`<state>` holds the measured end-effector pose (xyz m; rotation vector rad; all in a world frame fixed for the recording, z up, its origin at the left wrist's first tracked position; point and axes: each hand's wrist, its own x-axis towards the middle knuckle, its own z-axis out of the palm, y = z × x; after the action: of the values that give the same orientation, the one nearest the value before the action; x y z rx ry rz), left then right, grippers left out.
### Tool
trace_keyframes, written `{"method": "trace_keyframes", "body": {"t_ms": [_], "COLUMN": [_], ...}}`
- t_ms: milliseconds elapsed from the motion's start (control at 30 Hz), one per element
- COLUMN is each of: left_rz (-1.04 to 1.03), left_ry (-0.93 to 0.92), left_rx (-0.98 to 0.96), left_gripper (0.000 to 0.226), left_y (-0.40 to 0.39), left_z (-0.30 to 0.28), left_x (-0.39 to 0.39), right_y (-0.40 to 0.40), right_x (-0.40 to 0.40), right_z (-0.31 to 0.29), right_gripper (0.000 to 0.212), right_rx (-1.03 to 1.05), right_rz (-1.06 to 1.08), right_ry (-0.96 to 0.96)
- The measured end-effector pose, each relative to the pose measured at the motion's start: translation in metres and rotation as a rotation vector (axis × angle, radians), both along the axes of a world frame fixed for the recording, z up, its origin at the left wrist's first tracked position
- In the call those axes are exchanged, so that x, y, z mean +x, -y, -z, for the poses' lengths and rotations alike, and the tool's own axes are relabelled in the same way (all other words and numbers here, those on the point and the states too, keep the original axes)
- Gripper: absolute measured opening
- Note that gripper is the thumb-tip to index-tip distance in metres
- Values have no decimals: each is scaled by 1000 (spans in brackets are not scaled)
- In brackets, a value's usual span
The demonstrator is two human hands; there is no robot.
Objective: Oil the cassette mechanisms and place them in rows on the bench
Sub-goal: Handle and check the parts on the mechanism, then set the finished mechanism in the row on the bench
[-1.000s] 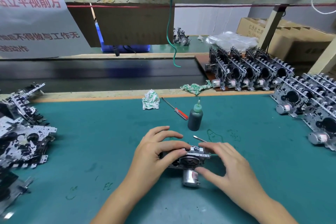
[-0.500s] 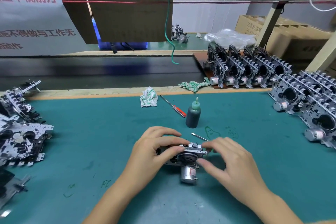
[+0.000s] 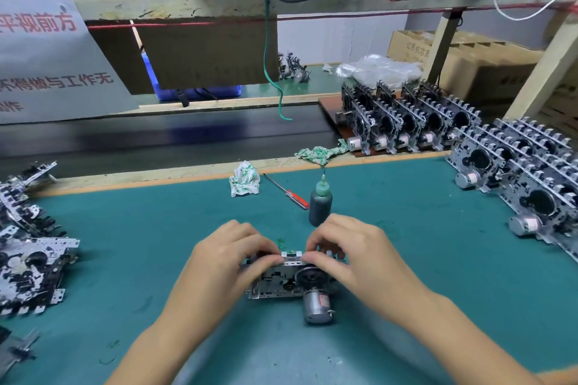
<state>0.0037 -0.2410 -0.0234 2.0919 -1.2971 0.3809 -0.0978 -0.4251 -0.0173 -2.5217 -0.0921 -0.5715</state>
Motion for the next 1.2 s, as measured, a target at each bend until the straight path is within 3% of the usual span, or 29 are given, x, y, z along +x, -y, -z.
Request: {"method": "trace_keyframes", "body": {"t_ms": [133,300,433,767,967,1100,1200], "left_rz": [87,289,475,680,631,611,652], "left_ry": [188,387,376,440,478,296,193], "left_rx": [86,182,179,371,313,338,420], "left_gripper": [36,35,24,30,28,29,37], "left_y": [15,71,147,314,339,342,339], "left_z": [-16,-47,-69,-64,-40,-29,-27], "left_x": [6,-2,-22,-103,-129,-135,-136], "right_y": [7,37,79,165,187,190,187], "right_x": [-5,-36,-85,-169,-189,-186,-182], "right_z": [-10,-31,-57,-46,-26,-22,-23], "right_gripper": [13,21,22,17,24,27,19], "right_rx": [36,9,-102,-203,-139,-112,-157], "right_rz": [-1,175,438,959,1046,1101,1133], "right_ry": [-132,-246,-244,-339,-364,-284,-333]}}
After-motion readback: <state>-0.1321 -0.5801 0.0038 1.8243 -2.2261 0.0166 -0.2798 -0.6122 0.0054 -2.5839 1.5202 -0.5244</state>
